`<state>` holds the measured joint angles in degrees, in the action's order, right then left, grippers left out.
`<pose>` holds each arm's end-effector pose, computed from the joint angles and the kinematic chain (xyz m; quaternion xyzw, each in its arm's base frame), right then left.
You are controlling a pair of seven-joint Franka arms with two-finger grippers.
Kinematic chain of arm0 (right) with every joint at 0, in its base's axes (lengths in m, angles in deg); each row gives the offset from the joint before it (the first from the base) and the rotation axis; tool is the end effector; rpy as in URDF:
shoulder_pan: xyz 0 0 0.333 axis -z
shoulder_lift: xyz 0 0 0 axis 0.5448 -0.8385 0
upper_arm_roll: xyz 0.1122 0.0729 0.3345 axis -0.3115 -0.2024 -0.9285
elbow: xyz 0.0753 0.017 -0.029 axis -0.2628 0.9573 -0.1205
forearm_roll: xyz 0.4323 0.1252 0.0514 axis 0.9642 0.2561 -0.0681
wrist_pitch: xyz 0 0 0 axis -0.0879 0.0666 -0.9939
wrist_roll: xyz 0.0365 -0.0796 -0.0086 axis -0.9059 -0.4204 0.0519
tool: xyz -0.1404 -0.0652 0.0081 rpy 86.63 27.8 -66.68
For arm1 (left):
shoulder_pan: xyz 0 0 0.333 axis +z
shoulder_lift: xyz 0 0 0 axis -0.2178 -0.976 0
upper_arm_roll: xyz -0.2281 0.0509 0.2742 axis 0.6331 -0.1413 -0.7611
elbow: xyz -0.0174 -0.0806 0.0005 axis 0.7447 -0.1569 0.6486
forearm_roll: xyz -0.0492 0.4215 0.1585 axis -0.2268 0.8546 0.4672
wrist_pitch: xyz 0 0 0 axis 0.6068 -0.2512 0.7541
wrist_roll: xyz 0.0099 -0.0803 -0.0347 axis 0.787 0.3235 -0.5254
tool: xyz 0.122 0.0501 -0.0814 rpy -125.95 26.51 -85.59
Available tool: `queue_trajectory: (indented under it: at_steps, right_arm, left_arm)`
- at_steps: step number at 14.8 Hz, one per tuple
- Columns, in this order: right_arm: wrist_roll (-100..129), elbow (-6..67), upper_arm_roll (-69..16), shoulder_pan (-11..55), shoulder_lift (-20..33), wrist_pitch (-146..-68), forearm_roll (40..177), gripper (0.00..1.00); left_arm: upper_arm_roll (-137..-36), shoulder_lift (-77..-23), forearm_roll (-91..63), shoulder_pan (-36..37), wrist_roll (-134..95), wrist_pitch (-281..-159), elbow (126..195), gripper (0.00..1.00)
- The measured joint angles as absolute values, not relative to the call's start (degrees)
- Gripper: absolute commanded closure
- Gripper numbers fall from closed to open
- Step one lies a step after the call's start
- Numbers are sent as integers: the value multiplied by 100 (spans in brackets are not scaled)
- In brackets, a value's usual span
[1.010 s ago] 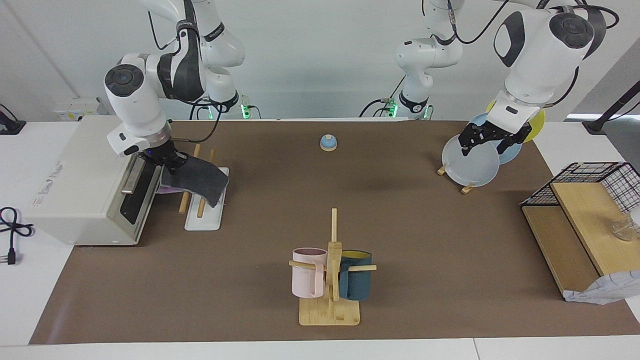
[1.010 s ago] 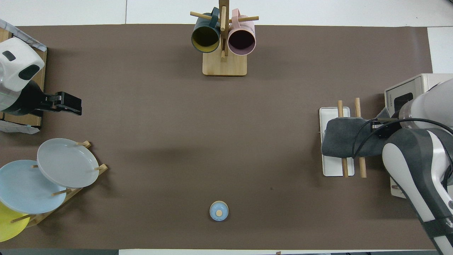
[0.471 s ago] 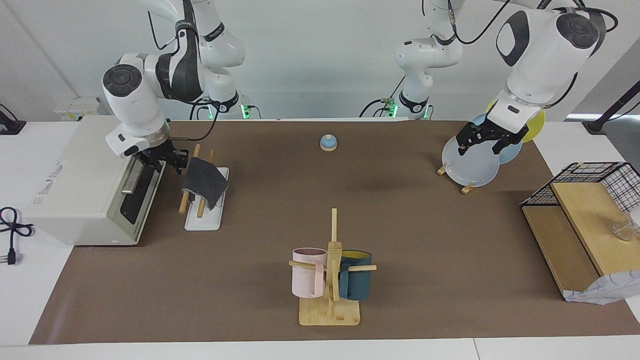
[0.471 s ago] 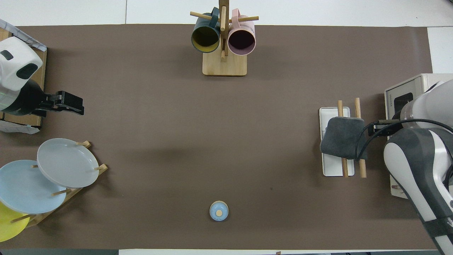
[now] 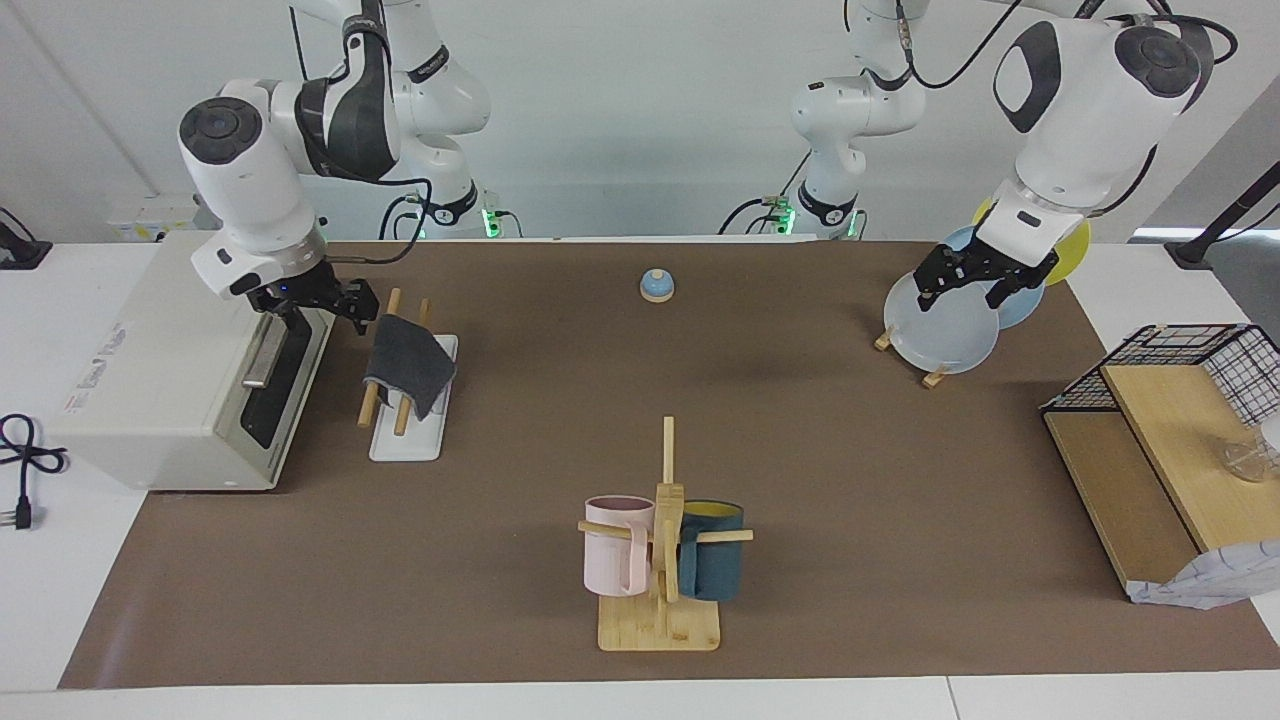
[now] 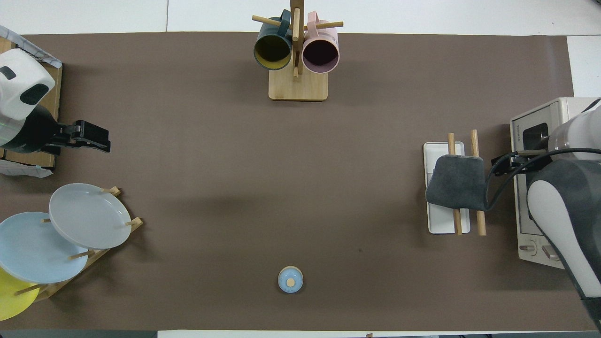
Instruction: Fold towel and hang on rack
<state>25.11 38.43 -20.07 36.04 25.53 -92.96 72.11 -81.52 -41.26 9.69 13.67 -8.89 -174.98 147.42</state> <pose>0.5820 -0.0326 0.4782 0.9974 -0.0275 -0.0424 0.0512 0.6142 -0.0777 0.5639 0.9994 -0.0165 -0.0283 0.0125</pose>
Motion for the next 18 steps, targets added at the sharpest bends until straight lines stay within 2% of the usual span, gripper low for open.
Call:
queue_trajectory:
  at_steps: [8, 14, 18]
  right_arm:
    - [2511, 2434, -2099, 3563, 2435, -7971, 7333, 0]
    - [2510, 2105, -2099, 3462, 2338, -7912, 7445, 0]
    - [2510, 1816, -2009, 3371, 2313, -7602, 7446, 0]
  left_arm:
    - [-8203, -4126, 969, 1384, -888, -17499, 14742, 0]
    - [-8204, -4105, 969, 1384, -888, -17500, 14733, 0]
    - [-8204, -4094, 969, 1384, -888, -17500, 14731, 0]
